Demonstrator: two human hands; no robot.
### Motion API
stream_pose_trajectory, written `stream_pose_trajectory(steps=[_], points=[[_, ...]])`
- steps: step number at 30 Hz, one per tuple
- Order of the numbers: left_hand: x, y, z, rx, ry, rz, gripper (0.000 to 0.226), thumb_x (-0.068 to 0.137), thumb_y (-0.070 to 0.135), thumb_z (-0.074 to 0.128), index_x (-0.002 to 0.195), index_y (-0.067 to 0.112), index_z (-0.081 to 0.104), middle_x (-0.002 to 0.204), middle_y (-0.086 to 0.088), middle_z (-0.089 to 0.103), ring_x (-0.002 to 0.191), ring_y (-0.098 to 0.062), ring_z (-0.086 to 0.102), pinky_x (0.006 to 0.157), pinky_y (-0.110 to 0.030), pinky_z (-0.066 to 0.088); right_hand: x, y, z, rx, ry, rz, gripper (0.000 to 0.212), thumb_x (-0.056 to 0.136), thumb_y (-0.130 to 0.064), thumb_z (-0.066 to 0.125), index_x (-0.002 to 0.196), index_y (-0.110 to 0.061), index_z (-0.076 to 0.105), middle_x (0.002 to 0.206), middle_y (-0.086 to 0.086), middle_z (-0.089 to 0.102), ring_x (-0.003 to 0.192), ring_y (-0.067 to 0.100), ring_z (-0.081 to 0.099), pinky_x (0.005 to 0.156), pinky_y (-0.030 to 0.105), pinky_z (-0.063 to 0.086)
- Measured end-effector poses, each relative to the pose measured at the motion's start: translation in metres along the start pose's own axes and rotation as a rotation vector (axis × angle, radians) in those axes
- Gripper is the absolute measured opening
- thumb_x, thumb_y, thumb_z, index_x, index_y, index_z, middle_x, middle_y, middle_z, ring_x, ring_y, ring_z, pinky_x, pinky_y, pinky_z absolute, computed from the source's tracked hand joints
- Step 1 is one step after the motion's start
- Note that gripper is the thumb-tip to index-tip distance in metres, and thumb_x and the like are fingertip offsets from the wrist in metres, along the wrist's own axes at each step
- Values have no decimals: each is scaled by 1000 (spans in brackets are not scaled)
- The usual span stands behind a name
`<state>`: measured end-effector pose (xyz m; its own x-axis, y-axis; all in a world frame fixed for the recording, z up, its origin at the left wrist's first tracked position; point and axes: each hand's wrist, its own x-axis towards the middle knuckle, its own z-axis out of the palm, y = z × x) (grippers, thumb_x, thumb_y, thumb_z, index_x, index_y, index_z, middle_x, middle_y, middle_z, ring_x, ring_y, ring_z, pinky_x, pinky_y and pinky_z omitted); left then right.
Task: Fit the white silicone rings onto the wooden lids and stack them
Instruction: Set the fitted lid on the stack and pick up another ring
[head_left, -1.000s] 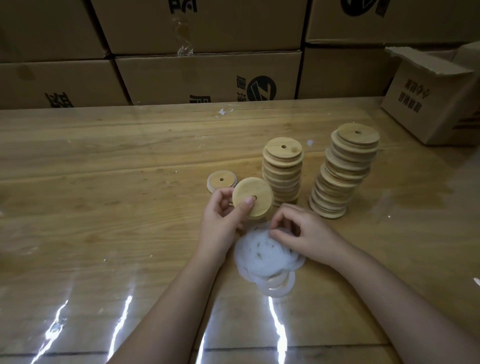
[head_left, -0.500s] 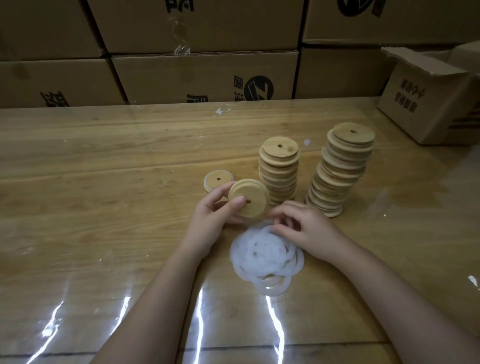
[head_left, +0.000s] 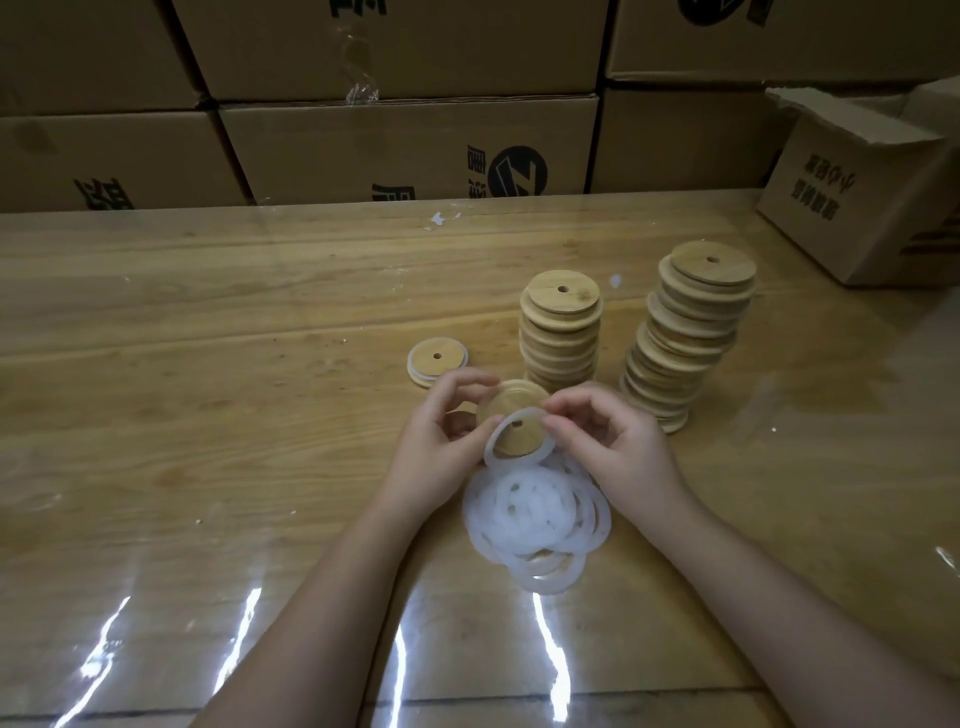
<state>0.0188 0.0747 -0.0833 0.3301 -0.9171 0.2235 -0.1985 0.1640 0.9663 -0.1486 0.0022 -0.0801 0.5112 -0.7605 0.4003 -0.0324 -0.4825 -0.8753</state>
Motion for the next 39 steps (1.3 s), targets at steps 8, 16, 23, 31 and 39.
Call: stream_pose_trajectory(steps=[8,16,23,31,39], points=[[-4,0,7,97,-8,93,11,87,25,57,94,28,65,88,7,67,74,-13,62,65,-38,51,3,4,3,-133,113,-105,7,81,0,67,80,-5,62,89,5,55,81,11,56,70,19,48],[-3,-8,14,262,60,210,15,85,28,63,86,41,57,83,18,63,69,0,59,61,-17,46,4,7,2,-157,147,-76,6,81,-1,67,79,-4,62,85,4,56,77,7,56,66,15,46],[-1,-11,13,218,101,208,10,88,30,59,81,37,57,71,21,62,62,1,57,58,-26,50,4,7,2,-120,143,-62,8,81,-1,67,79,-6,62,85,2,56,78,4,56,67,8,42],[-1,-11,12,221,95,189,10,87,32,59,80,39,58,70,19,62,62,-3,59,60,-38,52,5,6,3,-67,135,-13,10,82,2,65,77,-5,61,83,1,55,76,4,55,63,14,46],[0,-11,11,233,94,194,7,86,37,59,81,43,58,66,19,62,58,0,57,58,-36,53,7,5,1,-47,111,33,13,82,1,65,76,-9,60,83,-2,55,76,2,55,64,14,46]])
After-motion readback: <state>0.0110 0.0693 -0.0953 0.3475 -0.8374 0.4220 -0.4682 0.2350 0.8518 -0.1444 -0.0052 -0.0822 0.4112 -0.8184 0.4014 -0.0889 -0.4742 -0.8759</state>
